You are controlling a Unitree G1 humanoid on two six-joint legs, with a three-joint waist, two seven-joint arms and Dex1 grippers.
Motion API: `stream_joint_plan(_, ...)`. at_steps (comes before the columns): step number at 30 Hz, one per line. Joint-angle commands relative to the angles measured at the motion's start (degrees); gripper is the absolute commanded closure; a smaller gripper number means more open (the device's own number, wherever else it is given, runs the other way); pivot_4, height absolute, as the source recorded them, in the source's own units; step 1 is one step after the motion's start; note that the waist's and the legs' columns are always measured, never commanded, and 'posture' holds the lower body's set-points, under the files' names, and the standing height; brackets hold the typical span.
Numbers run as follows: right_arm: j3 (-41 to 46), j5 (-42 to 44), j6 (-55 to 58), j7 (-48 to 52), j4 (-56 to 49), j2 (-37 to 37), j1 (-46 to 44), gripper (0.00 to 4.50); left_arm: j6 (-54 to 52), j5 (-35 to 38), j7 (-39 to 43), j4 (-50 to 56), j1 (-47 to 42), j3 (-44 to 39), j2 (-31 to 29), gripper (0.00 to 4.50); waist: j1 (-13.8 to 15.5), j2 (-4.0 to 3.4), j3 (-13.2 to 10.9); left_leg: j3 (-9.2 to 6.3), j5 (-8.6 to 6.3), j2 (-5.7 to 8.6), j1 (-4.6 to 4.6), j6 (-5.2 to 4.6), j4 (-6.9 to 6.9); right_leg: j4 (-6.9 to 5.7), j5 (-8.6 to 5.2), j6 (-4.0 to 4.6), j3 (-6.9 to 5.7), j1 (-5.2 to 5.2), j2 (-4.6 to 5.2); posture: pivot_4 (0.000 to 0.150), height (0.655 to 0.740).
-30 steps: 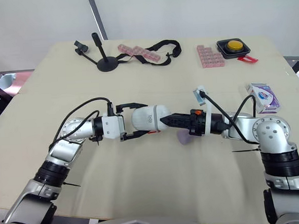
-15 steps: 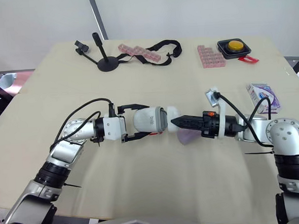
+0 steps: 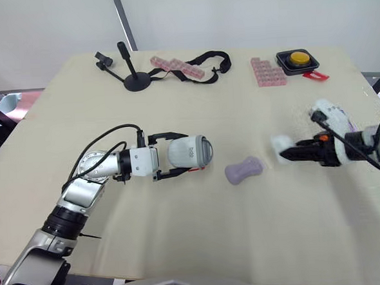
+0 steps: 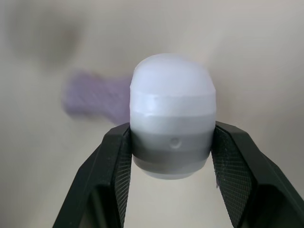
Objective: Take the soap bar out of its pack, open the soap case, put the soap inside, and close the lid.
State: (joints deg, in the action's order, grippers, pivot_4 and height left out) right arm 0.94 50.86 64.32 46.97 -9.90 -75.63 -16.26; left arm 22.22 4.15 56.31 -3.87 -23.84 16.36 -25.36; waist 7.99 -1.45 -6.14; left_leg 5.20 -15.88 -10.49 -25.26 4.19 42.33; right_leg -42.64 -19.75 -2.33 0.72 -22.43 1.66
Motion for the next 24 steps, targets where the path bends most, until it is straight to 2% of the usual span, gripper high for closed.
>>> stream_joint_plan(1, -6.01, -9.97, -5.63, 4.72, -3.6, -3.46, -1.16, 2.52, -0.01, 1.11, -0.7, 1.19, -0.05, -1.33, -0.31, 0.97, -0.07, 0.02, 0.0, 0.0, -0.01, -0.01, 0.0, 0.01, 0.0, 0.01, 0.01, -0.01, 0.0, 0.01, 0.0, 0.15, 0.7096)
stream_joint_plan(4, -10.88, -16.89, -8.82, 6.96, -4.46, -3.38, -3.51, 2.52, -0.43, 1.01, -1.11, 1.63, 0.2, -1.15, -0.03, 0.97, -0.09, 0.0, 0.0, 0.0, -0.02, 0.0, -0.03, 0.0, 0.01, -0.04, 0.03, -0.05, 0.01, 0.0, 0.02, 0.15, 0.7096)
stream_joint_plan(8, -14.88, -21.97, -10.26, 9.58, -3.95, -1.21, -6.5, 2.52, -0.81, 1.02, -1.52, 2.26, 0.71, -1.03, 0.08, 0.97, -0.14, 0.0, 0.0, 0.0, -0.02, -0.01, -0.04, 0.0, 0.01, -0.21, 0.03, -0.05, 0.03, -0.03, 0.03, 0.15, 0.7096)
stream_joint_plan(24, -16.28, -29.23, -12.4, 15.33, 0.33, 4.92, -7.7, 2.52, -1.83, 0.9, -2.54, 3.67, 1.61, -1.0, -0.09, 0.97, -0.26, 0.0, 0.0, 0.02, -0.01, -0.03, -0.08, -0.01, 0.05, -0.37, 0.02, -0.03, 0.15, -0.17, 0.18, 0.15, 0.7096)
